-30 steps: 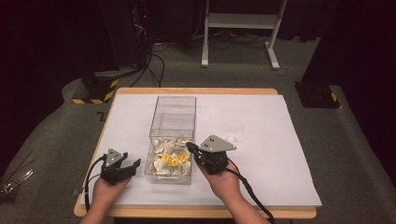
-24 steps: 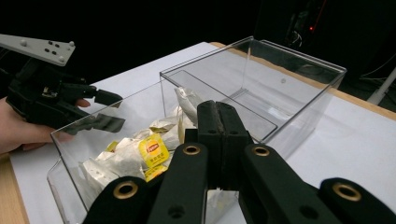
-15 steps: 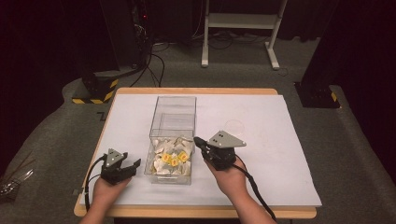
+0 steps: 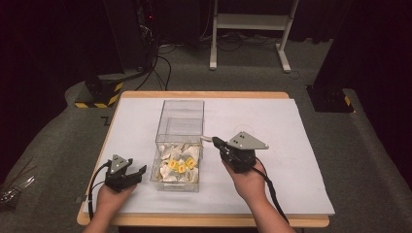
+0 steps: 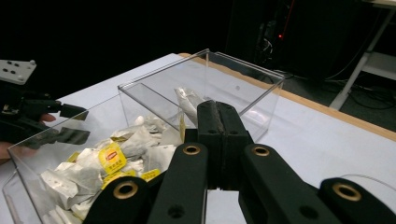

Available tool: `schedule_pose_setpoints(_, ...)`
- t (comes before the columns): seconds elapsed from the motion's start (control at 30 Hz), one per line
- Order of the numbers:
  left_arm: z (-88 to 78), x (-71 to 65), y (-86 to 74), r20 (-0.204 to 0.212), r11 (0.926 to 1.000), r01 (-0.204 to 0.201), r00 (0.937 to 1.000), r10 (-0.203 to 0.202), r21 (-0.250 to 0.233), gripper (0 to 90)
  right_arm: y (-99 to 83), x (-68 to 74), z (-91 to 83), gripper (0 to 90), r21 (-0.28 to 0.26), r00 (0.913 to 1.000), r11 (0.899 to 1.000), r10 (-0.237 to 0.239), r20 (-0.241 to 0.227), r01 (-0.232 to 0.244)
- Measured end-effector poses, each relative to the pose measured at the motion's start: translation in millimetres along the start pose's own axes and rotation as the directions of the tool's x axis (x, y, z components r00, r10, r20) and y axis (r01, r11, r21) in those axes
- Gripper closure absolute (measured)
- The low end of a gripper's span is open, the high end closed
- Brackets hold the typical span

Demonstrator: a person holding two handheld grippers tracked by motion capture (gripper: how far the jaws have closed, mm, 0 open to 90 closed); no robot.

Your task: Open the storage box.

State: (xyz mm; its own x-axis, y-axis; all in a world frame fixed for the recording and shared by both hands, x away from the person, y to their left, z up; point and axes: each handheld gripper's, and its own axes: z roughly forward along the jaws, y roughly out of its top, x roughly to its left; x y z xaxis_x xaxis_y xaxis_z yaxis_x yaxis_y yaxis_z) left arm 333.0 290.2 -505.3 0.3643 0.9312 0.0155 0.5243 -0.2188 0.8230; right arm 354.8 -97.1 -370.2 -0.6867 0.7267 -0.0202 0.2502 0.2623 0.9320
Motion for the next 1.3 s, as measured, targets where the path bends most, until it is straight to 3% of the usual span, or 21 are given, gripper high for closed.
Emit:
schedule_pose_setpoints(0.6, 0.0, 0.0, 0.0, 0.001, 1.0, 0.001, 1.0, -0.001, 0.001, 35.6, -5.1, -31.0, -11.9, 90.0, -0.009, 0.9962, 0.999, 0.036, 0.079, -0.036)
schedule_pose_setpoints(1.3, -0.2, -1.0, -0.1, -0.001, 1.0, 0.002, 1.0, -0.002, 0.002, 35.6, -15.8, -67.9, -16.0, 90.0, -0.005, 0.9816, 0.994, 0.106, 0.159, -0.107)
